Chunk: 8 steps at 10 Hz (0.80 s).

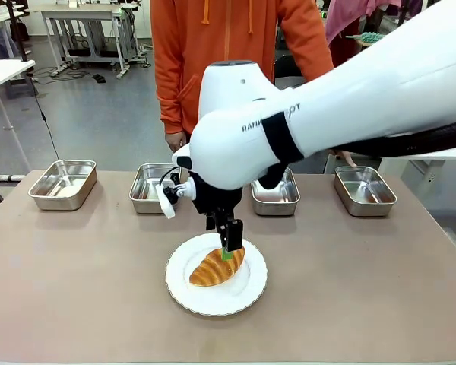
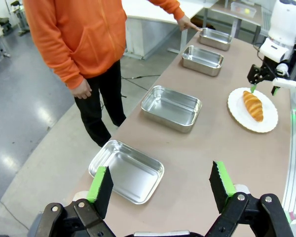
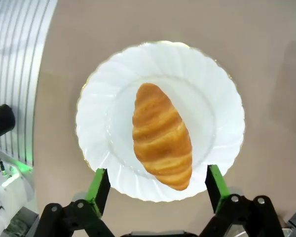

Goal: Place the bread in the container.
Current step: Place the Butter Roll into the Airtight Container indicated by the human.

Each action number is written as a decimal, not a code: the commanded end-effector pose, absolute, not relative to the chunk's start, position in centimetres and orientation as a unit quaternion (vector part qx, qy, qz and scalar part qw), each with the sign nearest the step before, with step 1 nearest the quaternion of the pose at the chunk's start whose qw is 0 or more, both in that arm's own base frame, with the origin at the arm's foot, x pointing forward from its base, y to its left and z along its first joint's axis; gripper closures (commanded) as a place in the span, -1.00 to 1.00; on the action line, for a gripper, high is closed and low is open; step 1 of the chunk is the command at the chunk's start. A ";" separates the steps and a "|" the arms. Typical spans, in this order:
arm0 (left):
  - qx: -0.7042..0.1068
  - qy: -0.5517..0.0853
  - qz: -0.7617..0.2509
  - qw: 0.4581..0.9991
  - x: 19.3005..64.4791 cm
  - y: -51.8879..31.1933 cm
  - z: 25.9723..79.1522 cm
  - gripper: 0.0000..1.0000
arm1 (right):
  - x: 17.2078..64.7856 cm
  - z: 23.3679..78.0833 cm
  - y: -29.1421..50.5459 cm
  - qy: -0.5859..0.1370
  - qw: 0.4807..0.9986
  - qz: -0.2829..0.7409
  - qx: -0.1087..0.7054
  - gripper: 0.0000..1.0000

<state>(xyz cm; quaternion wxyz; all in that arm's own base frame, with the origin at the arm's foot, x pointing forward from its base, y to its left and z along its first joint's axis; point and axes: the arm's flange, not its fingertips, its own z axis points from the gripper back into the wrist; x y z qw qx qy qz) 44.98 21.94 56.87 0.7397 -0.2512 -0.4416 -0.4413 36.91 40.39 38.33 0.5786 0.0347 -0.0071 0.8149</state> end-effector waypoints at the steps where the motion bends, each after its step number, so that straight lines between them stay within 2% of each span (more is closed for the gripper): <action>1: -0.253 -0.445 -0.446 0.734 44.8 21.9 57.1 -1.00 | 35.6 37.4 40.2 -0.018 0.579 0.815 -0.017 -1.00; 4: -0.253 -0.445 -0.446 0.734 44.8 21.9 57.1 -1.00 | 35.6 36.0 40.5 -0.013 0.540 0.841 -0.023 -1.00; 8: -0.253 -0.445 -0.446 0.734 44.8 21.9 57.1 -1.00 | 35.6 34.2 40.6 -0.035 0.525 0.849 -0.037 -1.00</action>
